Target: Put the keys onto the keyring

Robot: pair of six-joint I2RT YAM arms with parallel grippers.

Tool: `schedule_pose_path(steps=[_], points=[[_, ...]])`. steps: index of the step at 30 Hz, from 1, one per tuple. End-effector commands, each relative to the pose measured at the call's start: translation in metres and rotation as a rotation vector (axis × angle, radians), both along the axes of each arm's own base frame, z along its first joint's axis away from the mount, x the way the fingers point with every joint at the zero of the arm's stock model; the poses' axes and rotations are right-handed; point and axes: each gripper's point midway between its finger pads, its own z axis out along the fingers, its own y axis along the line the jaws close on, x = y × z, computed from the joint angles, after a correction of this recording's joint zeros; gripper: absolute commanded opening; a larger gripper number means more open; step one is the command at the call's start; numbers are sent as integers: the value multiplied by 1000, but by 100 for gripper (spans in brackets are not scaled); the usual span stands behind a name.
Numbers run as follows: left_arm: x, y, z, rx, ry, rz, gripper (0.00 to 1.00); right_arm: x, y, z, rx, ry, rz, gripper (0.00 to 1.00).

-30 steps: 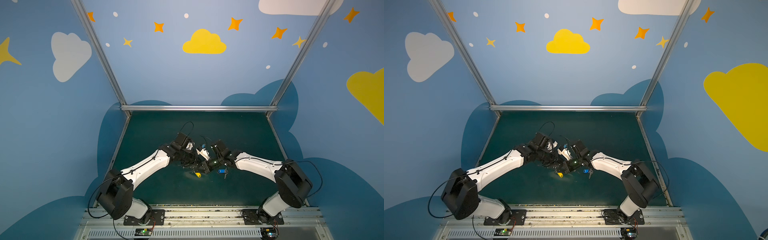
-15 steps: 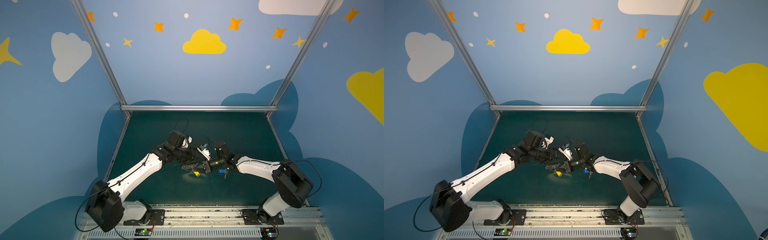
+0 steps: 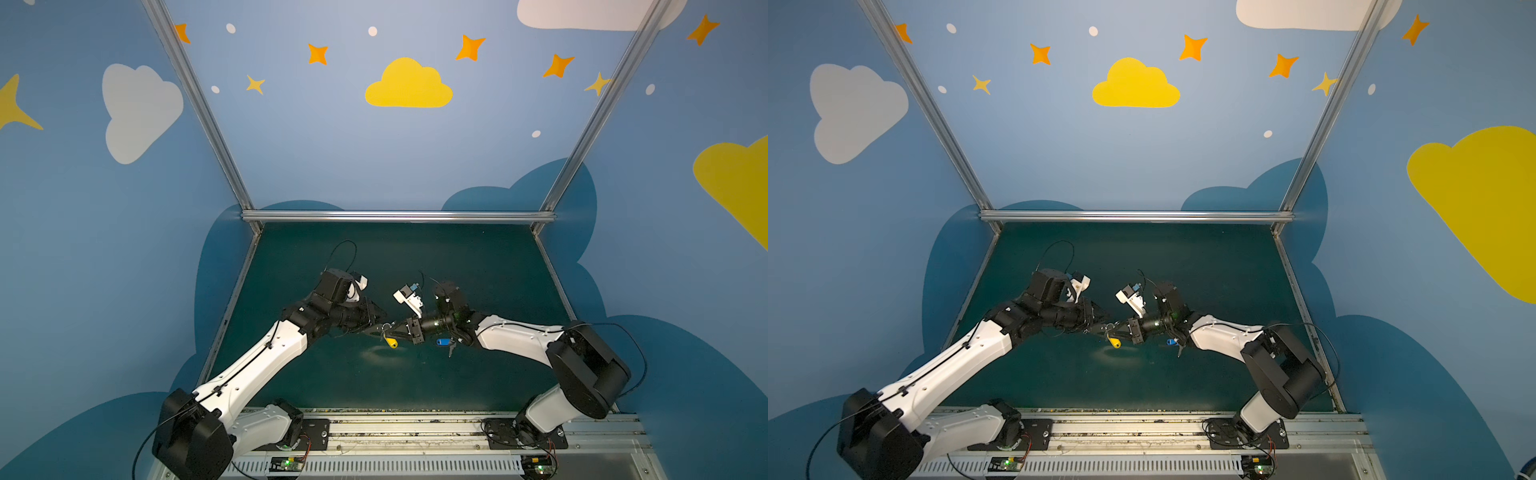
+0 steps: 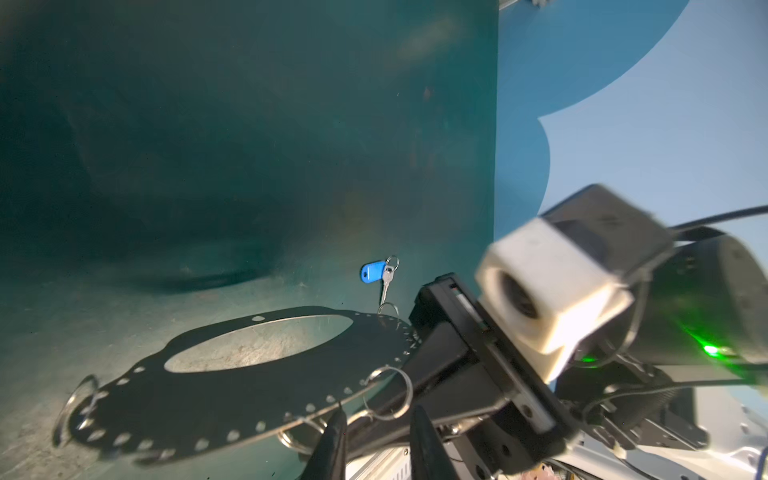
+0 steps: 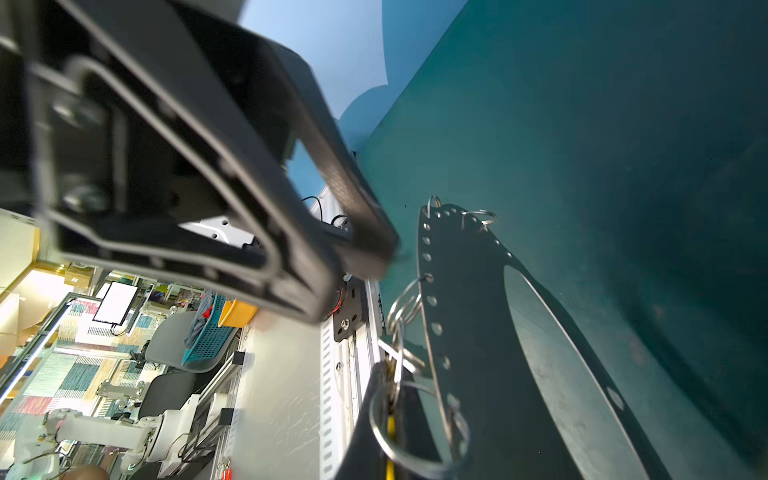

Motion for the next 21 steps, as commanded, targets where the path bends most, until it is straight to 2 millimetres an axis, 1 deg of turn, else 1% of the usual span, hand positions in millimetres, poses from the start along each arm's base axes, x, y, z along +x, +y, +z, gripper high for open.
schedule_pose_path(steps=[1, 8, 16, 19, 21], points=[[-3, -5, 2, -17, -14, -53, 26, -1, -1, 20, 69, -49, 19, 0], [-6, -6, -2, -23, -5, -72, 28, 0, -3, 25, 84, -50, 19, 0], [-10, -9, -4, -51, -4, -90, 26, 3, -5, 32, 111, -51, 15, 0], [-7, -3, -13, 4, 0, -69, 26, 3, -6, 34, 116, -58, 13, 0], [-5, -1, -14, 13, -10, -59, 28, 4, -7, 33, 109, -60, 5, 0]])
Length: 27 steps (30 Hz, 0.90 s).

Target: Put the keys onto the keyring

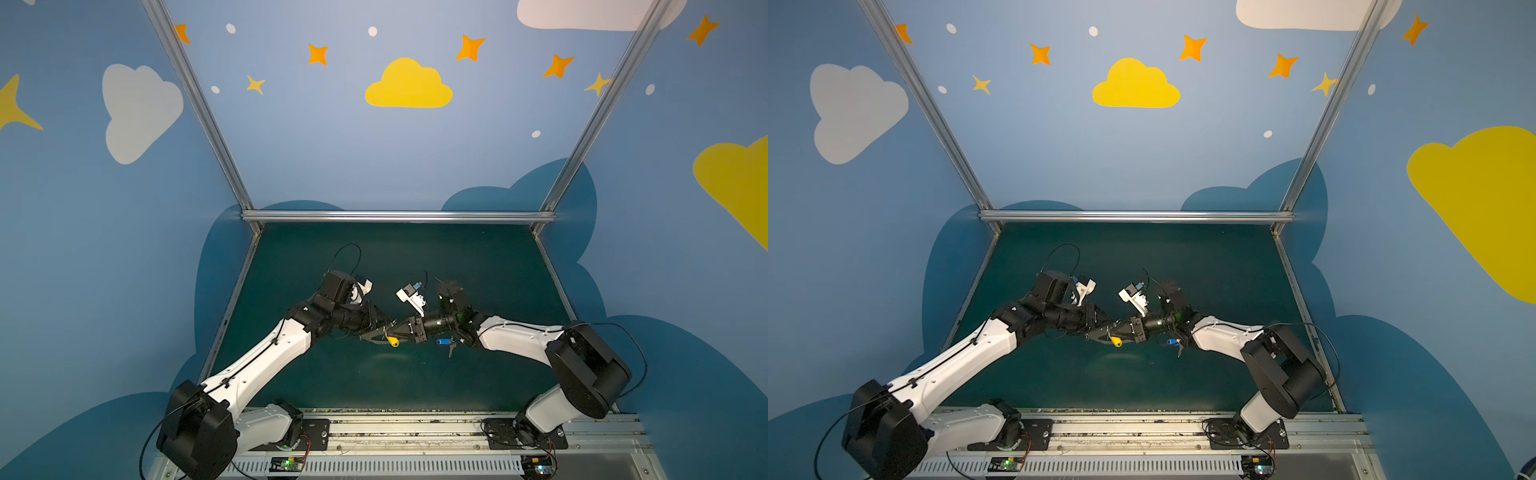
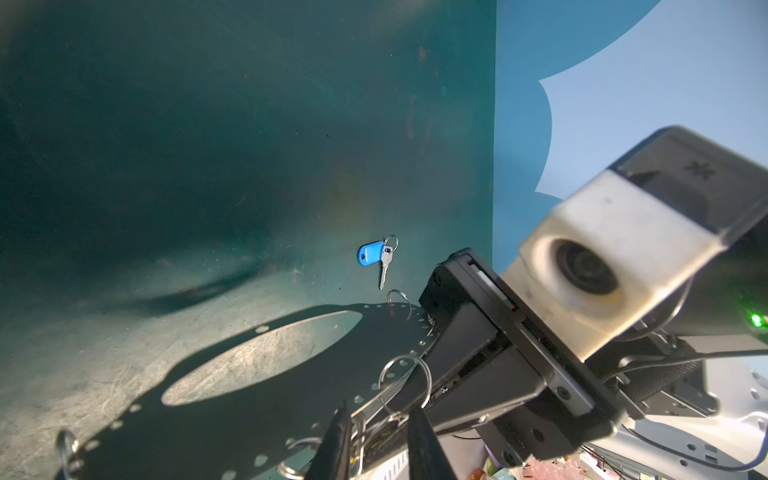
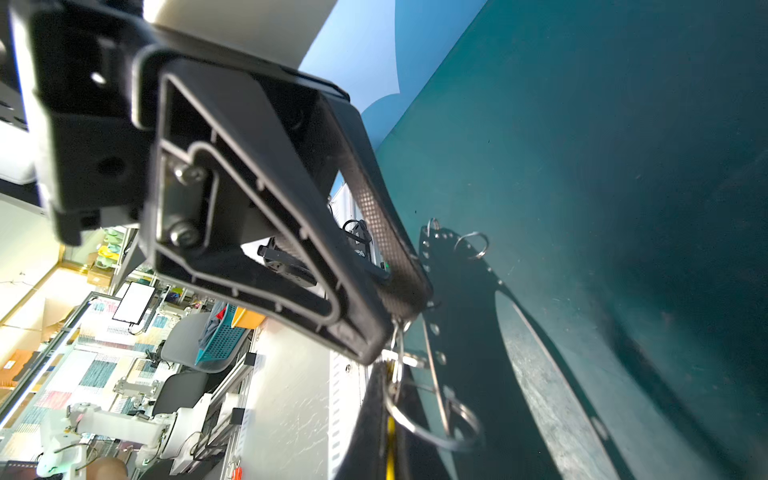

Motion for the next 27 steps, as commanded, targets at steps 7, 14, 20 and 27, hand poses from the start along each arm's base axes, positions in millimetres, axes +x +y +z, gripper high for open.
schedule_pose_path(steps=[7, 14, 20, 27], points=[[6, -7, 2, -41, -39, -19, 26, 0, -4, 28, 56, -88, 6, 0], [-1, -22, 19, -165, -65, -96, 23, 2, -5, 31, 59, -92, -3, 0], [-10, -19, 19, -165, -62, -114, 21, 9, -7, 34, 76, -86, -32, 0], [-14, -16, 21, -176, -73, -109, 16, 12, -9, 35, 81, -77, -44, 0]])
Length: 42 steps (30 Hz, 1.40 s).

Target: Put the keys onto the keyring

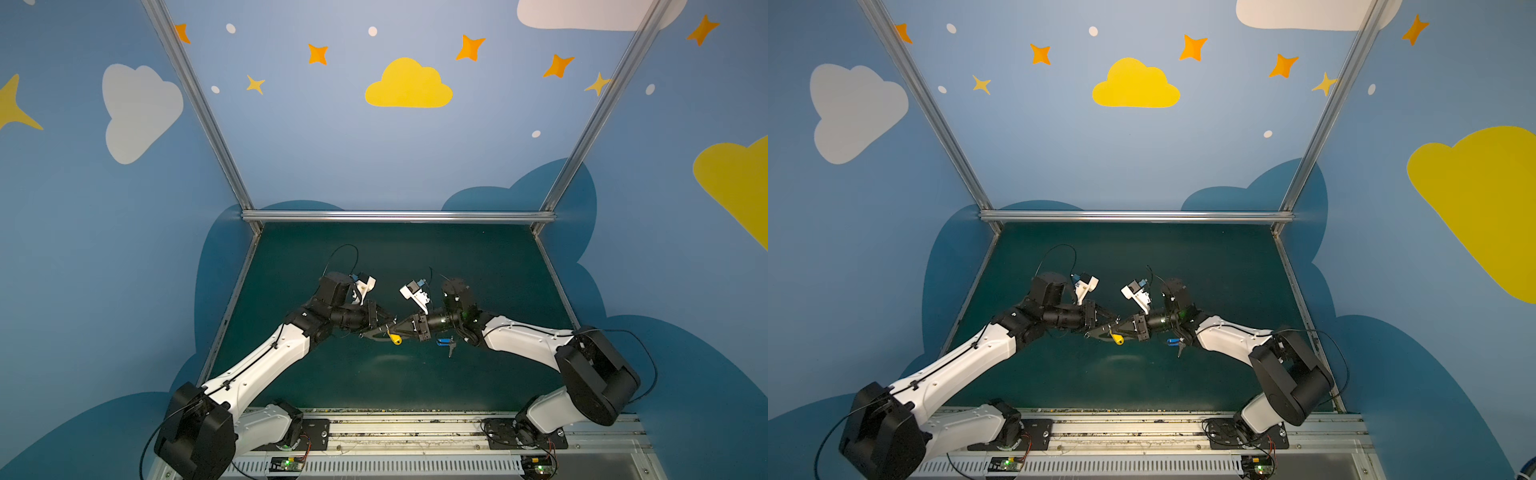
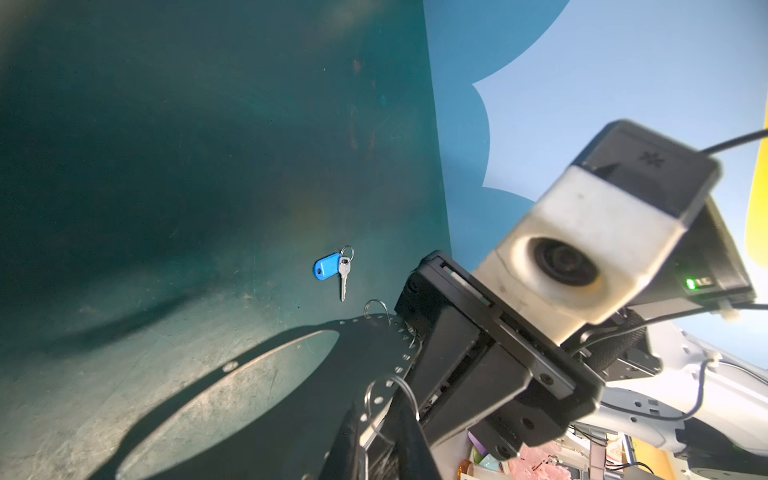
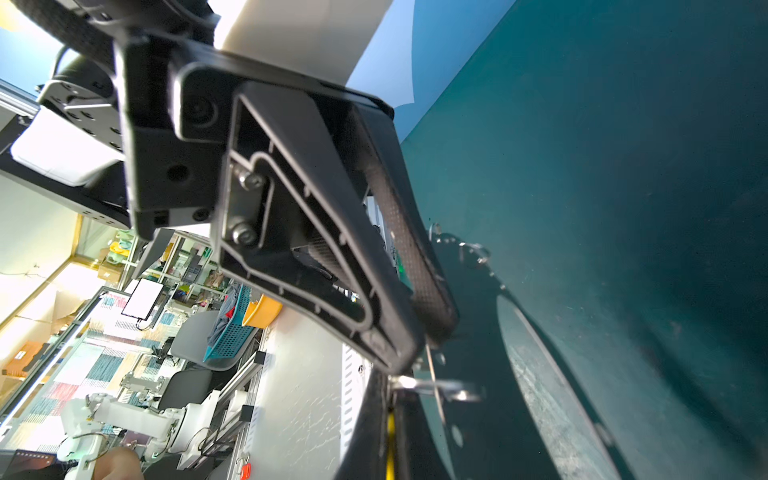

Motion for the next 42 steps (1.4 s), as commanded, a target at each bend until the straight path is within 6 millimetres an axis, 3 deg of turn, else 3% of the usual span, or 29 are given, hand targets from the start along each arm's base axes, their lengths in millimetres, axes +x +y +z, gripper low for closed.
schedule_pose_path(steps=[1, 4, 14, 16, 18, 26, 30, 36, 42], points=[[-15, -4, 7, -42, 8, -58, 15, 11, -2, 17, 47, -60, -44, 0], [-16, -7, 11, -63, 4, -79, 13, 11, -3, 18, 50, -59, -44, 0], [-22, -8, 14, -84, -1, -104, 22, 15, -3, 21, 60, -50, -58, 0], [-23, -8, 14, -86, -2, -108, 20, 17, -4, 21, 63, -46, -65, 0], [-24, -9, 15, -93, -2, -115, 12, 19, -4, 21, 66, -43, -67, 0], [-25, -11, 21, -112, -16, -128, 4, 19, -4, 21, 66, -36, -61, 0], [-26, -13, 20, -110, -13, -139, 14, 19, -3, 23, 71, -32, -54, 0], [-28, -13, 18, -106, -10, -146, 14, 23, -5, 25, 85, -19, -65, 0], [-29, -14, 21, -112, -17, -152, 25, 25, -5, 28, 102, -10, -66, 0]])
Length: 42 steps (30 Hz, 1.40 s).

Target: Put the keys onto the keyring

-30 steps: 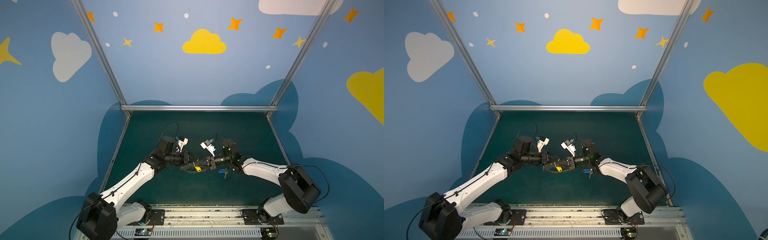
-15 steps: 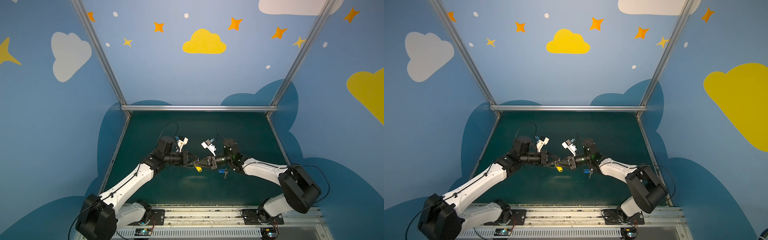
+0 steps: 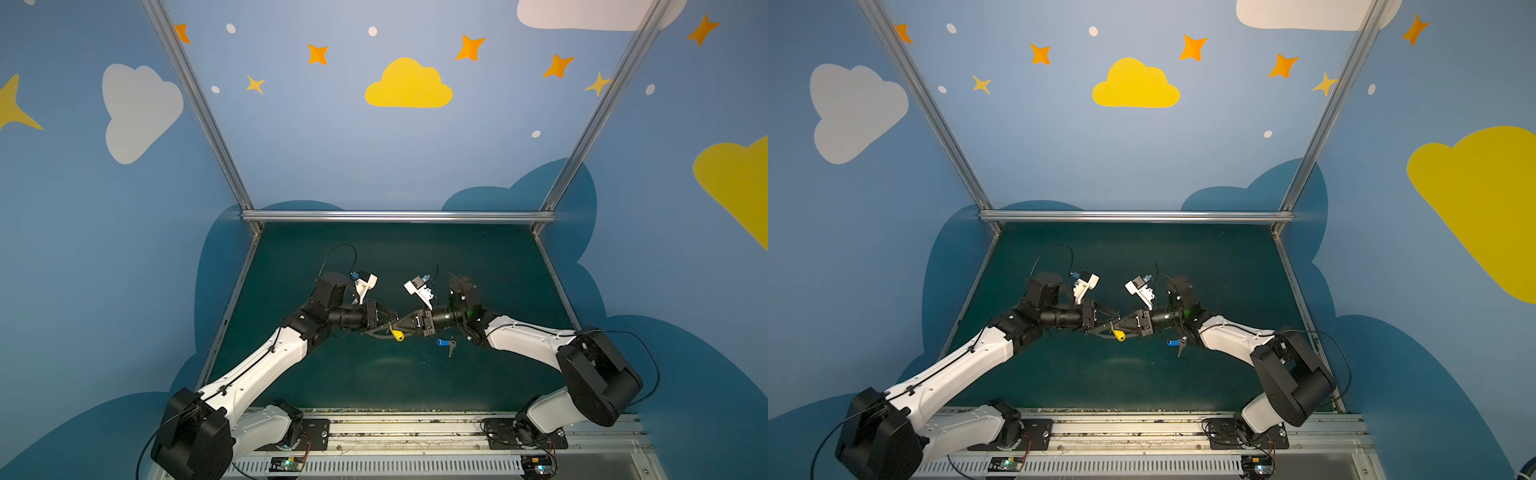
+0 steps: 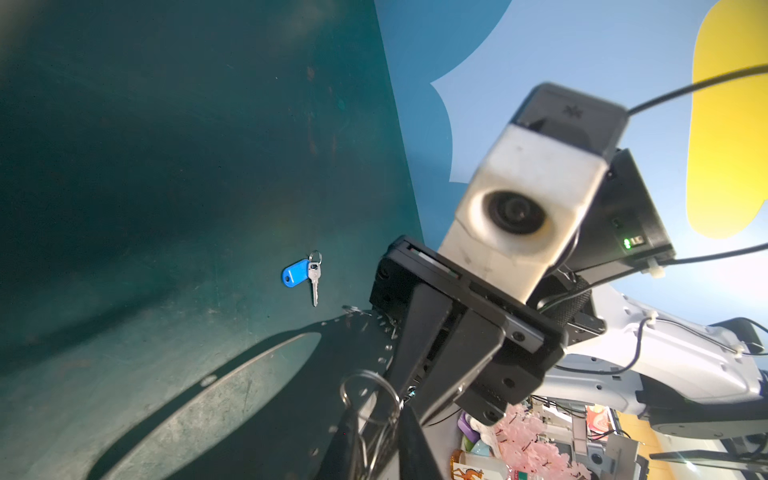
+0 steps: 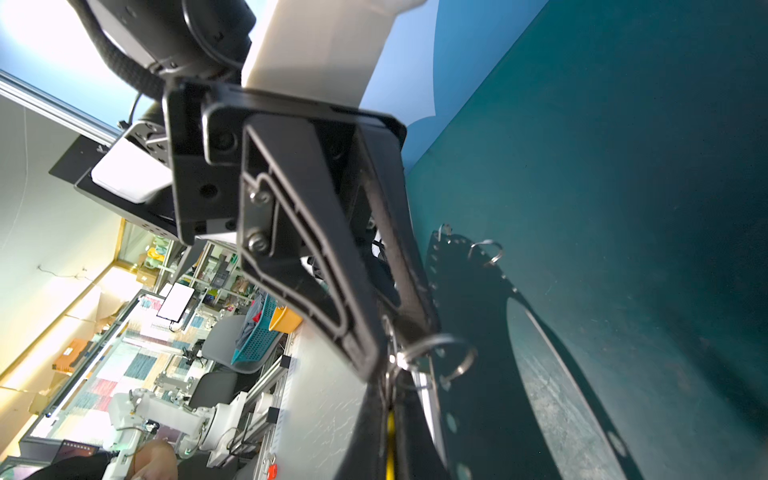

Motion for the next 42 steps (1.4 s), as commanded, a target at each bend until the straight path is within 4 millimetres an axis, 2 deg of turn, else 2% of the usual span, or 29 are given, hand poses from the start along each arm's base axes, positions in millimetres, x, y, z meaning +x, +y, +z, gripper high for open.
schedule_pose_path(steps=[1, 7, 10, 15, 17, 20, 25, 29, 34, 38, 42], points=[[-22, -7, 4, -35, 26, -93, 24, 20, 1, 11, 41, -53, -70, 0], [-22, -6, 8, -43, 11, -87, 8, 19, 1, 10, 43, -48, -66, 0], [-21, -6, 9, -43, 7, -85, 4, 19, 2, 10, 43, -48, -64, 0], [-17, -3, 10, -15, -19, -61, 4, 17, 0, 1, 2, -40, -67, 0], [-13, 3, 6, 36, -28, -20, 4, 18, -5, -3, -24, -46, -95, 13], [-7, 12, 3, 97, -43, 29, 4, 18, -16, -5, -58, -65, -133, 27], [-3, 15, 1, 156, -62, 26, 4, 23, -34, 2, -98, -98, -208, 30], [-2, 13, 8, 159, -85, 7, 4, 33, -38, 10, -128, -105, -264, 26], [-1, 12, 21, 153, -157, 9, 4, 42, -26, 18, -148, -91, -250, 26], [0, 14, 25, 204, -224, 17, 4, 50, -17, 19, -180, -82, -248, 18], [1, 13, 27, 244, -274, 3, 4, 50, -6, 21, -188, -80, -218, 20]])
